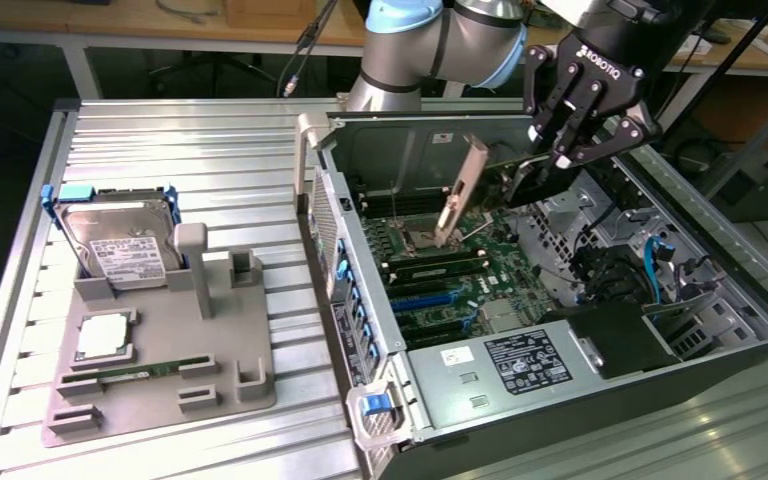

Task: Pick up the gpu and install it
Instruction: 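Insert the gpu into the slot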

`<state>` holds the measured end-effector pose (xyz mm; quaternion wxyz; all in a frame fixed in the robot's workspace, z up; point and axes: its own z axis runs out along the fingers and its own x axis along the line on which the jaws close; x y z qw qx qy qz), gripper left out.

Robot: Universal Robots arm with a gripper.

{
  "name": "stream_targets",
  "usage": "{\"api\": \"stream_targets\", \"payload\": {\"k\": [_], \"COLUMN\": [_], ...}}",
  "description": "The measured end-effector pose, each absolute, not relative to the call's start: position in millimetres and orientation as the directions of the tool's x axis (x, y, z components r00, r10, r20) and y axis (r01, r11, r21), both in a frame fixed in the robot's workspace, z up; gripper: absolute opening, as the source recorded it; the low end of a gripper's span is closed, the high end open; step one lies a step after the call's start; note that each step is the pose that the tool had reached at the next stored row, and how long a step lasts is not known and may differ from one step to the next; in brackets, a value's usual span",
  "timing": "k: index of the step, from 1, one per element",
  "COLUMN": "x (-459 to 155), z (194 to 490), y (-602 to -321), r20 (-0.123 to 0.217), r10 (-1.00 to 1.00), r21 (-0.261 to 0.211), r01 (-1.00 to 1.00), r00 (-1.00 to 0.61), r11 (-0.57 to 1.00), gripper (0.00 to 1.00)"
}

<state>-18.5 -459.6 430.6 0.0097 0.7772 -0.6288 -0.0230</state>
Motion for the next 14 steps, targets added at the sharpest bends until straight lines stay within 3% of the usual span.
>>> {"api": "stream_targets", "payload": {"k": [14], "x": [-18.5], "z": [430.5], "y": [-459.6], "r20": [-0.023], "r10": [-0.988], "r21": [0.044], "r01": [-0.987], "r00": [0.154], "r11": [-0.155], "gripper": [0.27]}}
